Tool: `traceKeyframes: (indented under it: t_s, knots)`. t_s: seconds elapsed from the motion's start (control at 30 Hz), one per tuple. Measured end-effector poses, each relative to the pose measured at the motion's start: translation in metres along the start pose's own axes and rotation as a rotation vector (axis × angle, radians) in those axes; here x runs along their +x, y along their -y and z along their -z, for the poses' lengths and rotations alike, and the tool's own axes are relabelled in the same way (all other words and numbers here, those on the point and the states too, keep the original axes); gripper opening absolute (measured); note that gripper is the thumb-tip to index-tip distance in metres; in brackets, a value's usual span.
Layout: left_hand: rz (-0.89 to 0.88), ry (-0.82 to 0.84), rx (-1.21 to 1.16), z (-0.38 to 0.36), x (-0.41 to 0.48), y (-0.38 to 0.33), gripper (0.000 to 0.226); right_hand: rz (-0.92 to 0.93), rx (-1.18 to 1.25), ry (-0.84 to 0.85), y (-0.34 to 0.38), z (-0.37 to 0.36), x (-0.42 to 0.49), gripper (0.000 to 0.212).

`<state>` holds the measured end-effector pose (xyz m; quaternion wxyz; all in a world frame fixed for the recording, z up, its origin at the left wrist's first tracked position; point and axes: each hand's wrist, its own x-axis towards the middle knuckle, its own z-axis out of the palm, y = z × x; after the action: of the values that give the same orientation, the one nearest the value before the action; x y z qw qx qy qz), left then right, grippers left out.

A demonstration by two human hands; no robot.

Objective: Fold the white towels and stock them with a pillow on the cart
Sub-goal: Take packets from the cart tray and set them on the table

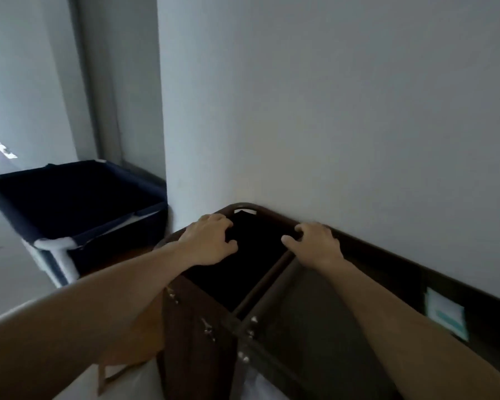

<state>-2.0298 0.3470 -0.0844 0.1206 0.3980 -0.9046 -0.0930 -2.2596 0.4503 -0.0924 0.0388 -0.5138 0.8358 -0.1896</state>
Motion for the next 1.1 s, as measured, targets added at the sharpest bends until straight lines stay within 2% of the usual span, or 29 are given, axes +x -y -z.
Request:
traceKeyframes:
  t_s: [0.17, 0.27, 0.43, 0.67, 0.83, 0.93, 1.1]
  knots:
    - [0.179, -0.082, 0.028, 0.045, -0.055, 0.15, 0.053, 0.15, -0.029, 0.102, 0.14, -0.054, 0.005, 0.067]
    - [0.265, -0.018, 0.053, 0.063, -0.08, 0.224, 0.056, 0.219, -0.026, 0.146, 0.21, -0.084, 0.007, 0.067]
    - [0.326, 0.018, -0.01, 0.073, -0.086, 0.305, 0.04, 0.298, -0.055, 0.201, 0.287, -0.116, 0.031, 0.065]
    - [0.333, 0.085, -0.03, 0.049, -0.039, 0.375, 0.048, 0.329, -0.084, 0.284, 0.334, -0.157, 0.127, 0.064]
    - [0.316, 0.211, 0.017, 0.051, 0.016, 0.426, 0.037, 0.342, -0.105, 0.487, 0.357, -0.196, 0.207, 0.061]
    - [0.309, 0.213, -0.029, 0.046, 0.052, 0.45, 0.028, 0.343, -0.152, 0.583, 0.374, -0.219, 0.247, 0.054]
    - [0.305, 0.3, -0.085, 0.005, 0.111, 0.486, 0.069, 0.316, -0.204, 0.71, 0.383, -0.267, 0.296, 0.065]
